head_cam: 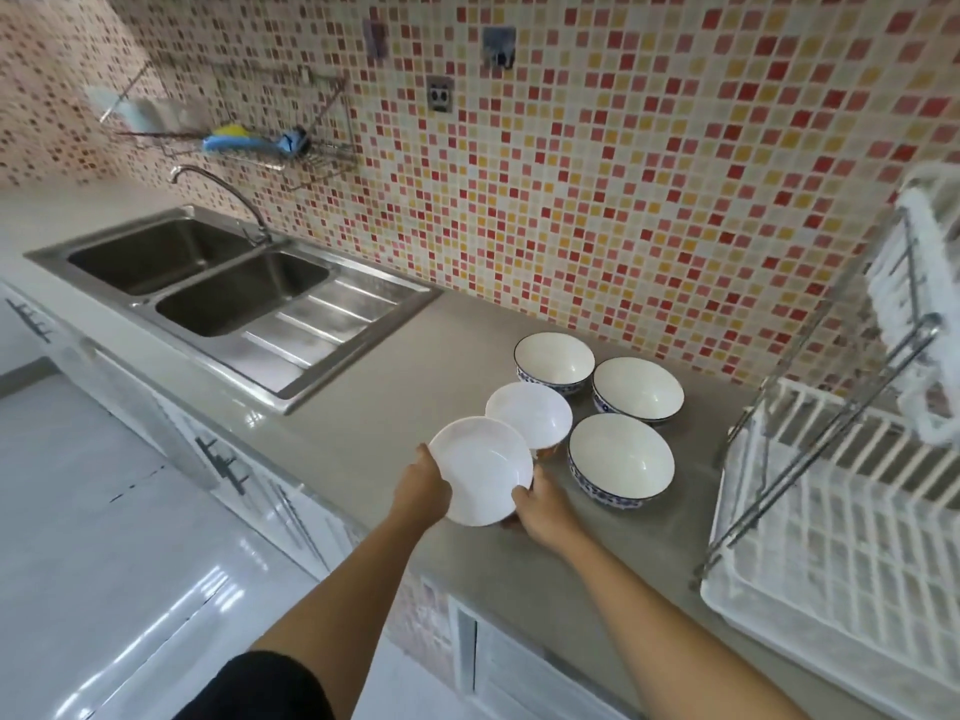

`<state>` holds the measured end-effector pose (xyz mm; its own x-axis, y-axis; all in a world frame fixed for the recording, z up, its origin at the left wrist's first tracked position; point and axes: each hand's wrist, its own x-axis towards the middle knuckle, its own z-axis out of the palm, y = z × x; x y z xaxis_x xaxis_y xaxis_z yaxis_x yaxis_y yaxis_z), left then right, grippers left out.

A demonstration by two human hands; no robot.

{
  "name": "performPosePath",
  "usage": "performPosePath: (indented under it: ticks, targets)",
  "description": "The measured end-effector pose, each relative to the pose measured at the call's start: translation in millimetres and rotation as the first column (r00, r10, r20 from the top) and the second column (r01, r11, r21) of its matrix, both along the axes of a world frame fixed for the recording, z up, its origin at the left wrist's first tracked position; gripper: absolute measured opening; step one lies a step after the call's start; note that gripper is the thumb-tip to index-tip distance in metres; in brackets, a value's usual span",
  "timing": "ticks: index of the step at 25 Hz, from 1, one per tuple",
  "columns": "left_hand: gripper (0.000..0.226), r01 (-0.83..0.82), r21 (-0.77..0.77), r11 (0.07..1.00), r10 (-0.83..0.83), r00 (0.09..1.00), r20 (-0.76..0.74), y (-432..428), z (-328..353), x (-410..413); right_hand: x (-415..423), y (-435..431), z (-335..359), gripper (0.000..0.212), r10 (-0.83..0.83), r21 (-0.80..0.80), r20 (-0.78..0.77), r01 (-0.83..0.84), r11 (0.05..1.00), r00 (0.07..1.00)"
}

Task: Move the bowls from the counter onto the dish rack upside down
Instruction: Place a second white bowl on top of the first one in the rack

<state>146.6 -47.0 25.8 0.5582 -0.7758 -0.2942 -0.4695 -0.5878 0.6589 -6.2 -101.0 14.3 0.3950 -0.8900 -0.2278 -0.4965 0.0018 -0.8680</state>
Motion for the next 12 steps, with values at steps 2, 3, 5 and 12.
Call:
performPosePath:
  ticks: [2, 3, 5, 12]
  targets:
    - [0.05, -0.07, -0.18, 0.981, 0.064, 0.997, -0.042, -6.8, 39.1, -3.6, 4.9, -4.1, 34.2, 0.04, -0.05, -0.067, 0.139, 0.06, 0.996, 0.989]
    - [0.049, -0.109, -0.278, 0.954, 0.081, 0.991, -0.111, -11.3, 60.5, -8.7, 7.3, -6.8, 52.6, 0.045, -0.081, -0.106, 0.19, 0.102, 0.989, 0.978]
    - [0.048, -0.157, -0.444, 0.882, 0.068, 0.975, -0.211, -20.1, 105.5, -25.8, 6.9, -11.1, 97.2, 0.059, -0.144, -0.192, 0.255, 0.196, 0.962, 0.956]
    - [0.042, -0.063, -0.775, 0.628, -0.144, 0.97, -0.195, -54.7, 246.5, -106.4, -81.0, -37.9, 266.5, 0.062, -0.099, -0.501, 0.29, 0.239, 0.832, 0.952]
